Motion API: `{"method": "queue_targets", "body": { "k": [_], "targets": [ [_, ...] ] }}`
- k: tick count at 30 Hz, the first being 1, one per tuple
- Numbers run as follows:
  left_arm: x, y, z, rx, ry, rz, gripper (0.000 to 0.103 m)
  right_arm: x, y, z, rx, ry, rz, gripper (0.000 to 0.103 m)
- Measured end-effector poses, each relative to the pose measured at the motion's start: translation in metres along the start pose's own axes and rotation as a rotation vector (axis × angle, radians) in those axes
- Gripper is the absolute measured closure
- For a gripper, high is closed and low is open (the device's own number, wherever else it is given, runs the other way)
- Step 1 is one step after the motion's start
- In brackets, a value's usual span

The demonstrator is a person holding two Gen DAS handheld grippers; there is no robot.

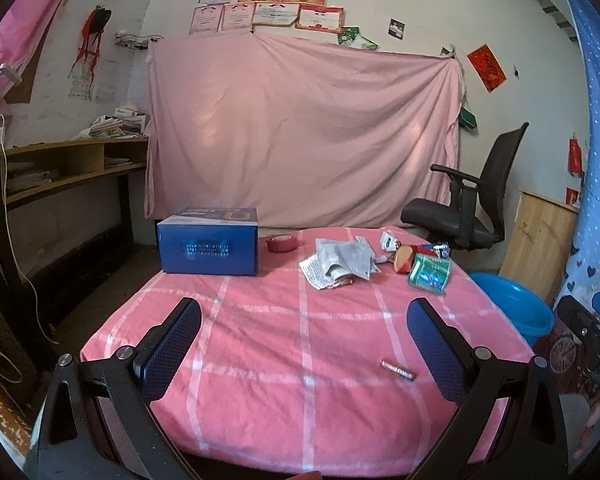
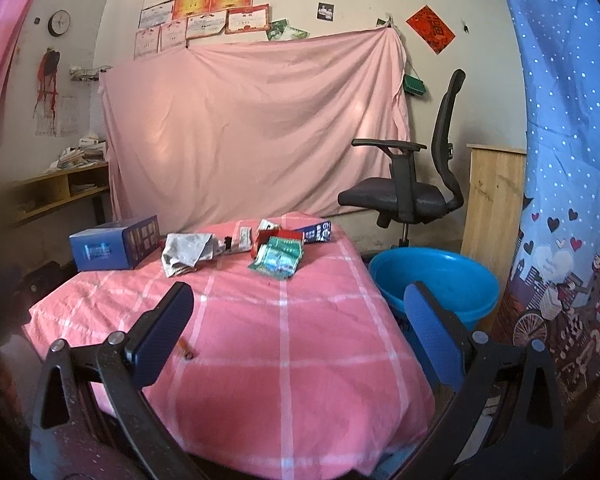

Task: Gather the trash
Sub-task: 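Reach the left gripper to the battery on the cloth and close on it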

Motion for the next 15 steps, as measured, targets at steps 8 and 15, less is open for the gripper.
{"method": "queue_targets", "body": {
  "k": [8,15],
  "targets": [
    [0.010,0.020,0.003,-0.023,-0.034,-0.038,0.002,-0.009,0.026,0.013,-0.005,-0.011,0.033,0.000],
    [0.037,0.049,0.012,-0.022,-0.043,-0.147,0.003,0.002,0.053,0.021,-0.038,-0.027,-0.004,0.000]
  ]
}}
Point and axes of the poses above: each gripper's, at about its wrist camera, not at the fingertips, and y roughly the way its jaws point, z to its right, x to its underside, the point moved 9 cm from there along y, roughly the way its jaws point, and after that the axes turned 8 degrees about -y, right-handed, at the moved point
